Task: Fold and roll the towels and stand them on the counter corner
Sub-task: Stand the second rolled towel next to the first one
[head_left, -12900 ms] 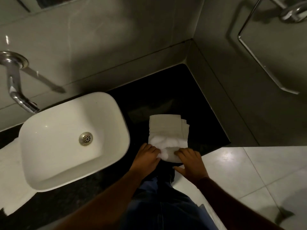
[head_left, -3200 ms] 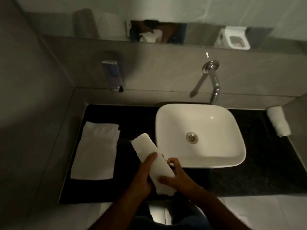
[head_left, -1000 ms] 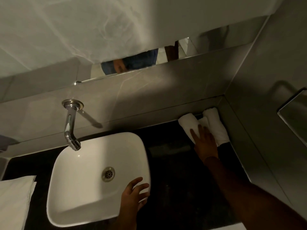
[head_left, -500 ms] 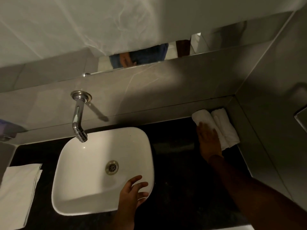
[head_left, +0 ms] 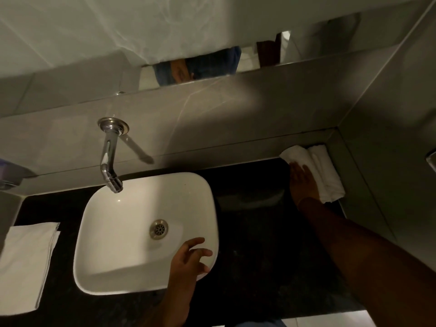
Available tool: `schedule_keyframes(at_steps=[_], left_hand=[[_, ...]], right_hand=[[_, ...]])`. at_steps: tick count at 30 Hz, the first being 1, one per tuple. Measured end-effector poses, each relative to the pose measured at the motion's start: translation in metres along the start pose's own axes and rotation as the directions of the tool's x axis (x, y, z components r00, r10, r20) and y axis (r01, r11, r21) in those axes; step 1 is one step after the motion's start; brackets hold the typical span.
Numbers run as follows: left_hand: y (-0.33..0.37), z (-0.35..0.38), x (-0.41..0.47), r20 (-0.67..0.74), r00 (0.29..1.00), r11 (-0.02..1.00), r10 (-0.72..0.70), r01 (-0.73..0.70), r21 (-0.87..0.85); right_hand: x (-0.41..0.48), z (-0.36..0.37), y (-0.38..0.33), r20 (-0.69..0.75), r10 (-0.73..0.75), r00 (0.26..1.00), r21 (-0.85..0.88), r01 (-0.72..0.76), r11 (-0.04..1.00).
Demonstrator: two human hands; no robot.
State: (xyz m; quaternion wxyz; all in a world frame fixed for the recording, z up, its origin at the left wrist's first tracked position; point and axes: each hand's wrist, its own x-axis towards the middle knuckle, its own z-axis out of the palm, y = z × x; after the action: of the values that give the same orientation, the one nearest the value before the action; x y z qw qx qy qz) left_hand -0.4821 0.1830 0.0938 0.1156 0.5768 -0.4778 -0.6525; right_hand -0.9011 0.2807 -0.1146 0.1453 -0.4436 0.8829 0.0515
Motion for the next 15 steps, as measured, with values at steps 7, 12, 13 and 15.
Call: schedule_keyframes(at_steps=[7, 12, 13, 15], left_hand=[[0.001, -0.007, -0.006, -0.007, 0.991, 0.988, 0.136, -0.135, 0.072], [0.002, -0.01, -0.008, 0.0, 0.974, 0.968, 0.228, -0.226, 0.113], [0.003, -0.01, -0.009, 0.006, 0.97, 0.963, 0.243, -0.243, 0.118], [0.004, -0.011, -0.011, 0.018, 0.964, 0.954, 0.266, -0.266, 0.136]], right_hand=[[-0.04, -0.014, -0.017, 0.085, -0.045, 0.995, -0.151, 0.058, 0.987], [-0.07, -0.02, -0.028, 0.05, 0.007, 0.999, -0.227, 0.005, 0.974], [-0.074, -0.019, -0.031, 0.01, 0.014, 1.0, -0.222, -0.011, 0.975], [-0.072, -0.021, -0.032, -0.008, 0.049, 0.999, -0.281, -0.049, 0.958]])
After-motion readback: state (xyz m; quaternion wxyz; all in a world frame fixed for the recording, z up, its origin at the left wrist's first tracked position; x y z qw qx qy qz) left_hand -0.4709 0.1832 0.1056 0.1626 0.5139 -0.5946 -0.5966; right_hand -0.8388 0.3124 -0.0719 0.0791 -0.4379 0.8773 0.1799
